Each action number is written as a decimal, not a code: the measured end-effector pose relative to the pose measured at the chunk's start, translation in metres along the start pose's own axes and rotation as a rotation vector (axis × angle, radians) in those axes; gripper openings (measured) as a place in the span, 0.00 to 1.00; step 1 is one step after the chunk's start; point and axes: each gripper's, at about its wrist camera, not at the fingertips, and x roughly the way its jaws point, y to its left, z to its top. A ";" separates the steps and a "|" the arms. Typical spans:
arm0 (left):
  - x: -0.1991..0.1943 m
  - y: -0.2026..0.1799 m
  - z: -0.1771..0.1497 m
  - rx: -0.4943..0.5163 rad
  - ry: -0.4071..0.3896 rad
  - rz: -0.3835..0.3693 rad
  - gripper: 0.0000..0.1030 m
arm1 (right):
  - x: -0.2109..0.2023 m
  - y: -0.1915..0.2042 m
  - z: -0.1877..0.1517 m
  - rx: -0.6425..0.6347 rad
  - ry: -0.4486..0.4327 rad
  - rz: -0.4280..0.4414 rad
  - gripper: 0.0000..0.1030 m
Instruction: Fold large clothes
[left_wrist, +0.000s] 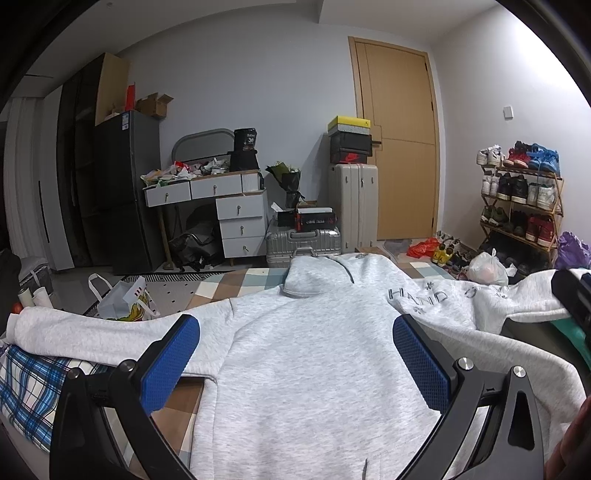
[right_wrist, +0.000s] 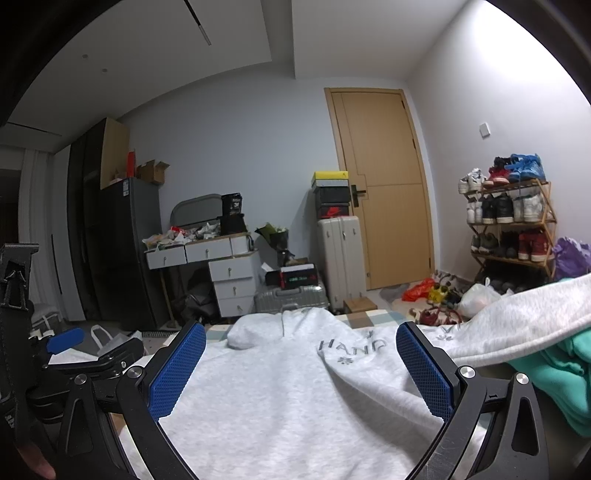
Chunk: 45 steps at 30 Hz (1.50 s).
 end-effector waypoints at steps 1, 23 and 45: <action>0.001 -0.001 0.000 0.003 0.007 -0.002 0.99 | 0.001 -0.003 0.001 0.012 0.004 0.010 1.00; 0.003 -0.029 -0.005 0.094 0.080 -0.081 0.99 | -0.037 -0.386 0.036 0.694 0.340 -0.461 0.68; 0.015 -0.011 -0.011 0.124 0.115 0.023 0.99 | 0.090 -0.373 0.190 0.076 0.290 -0.914 0.13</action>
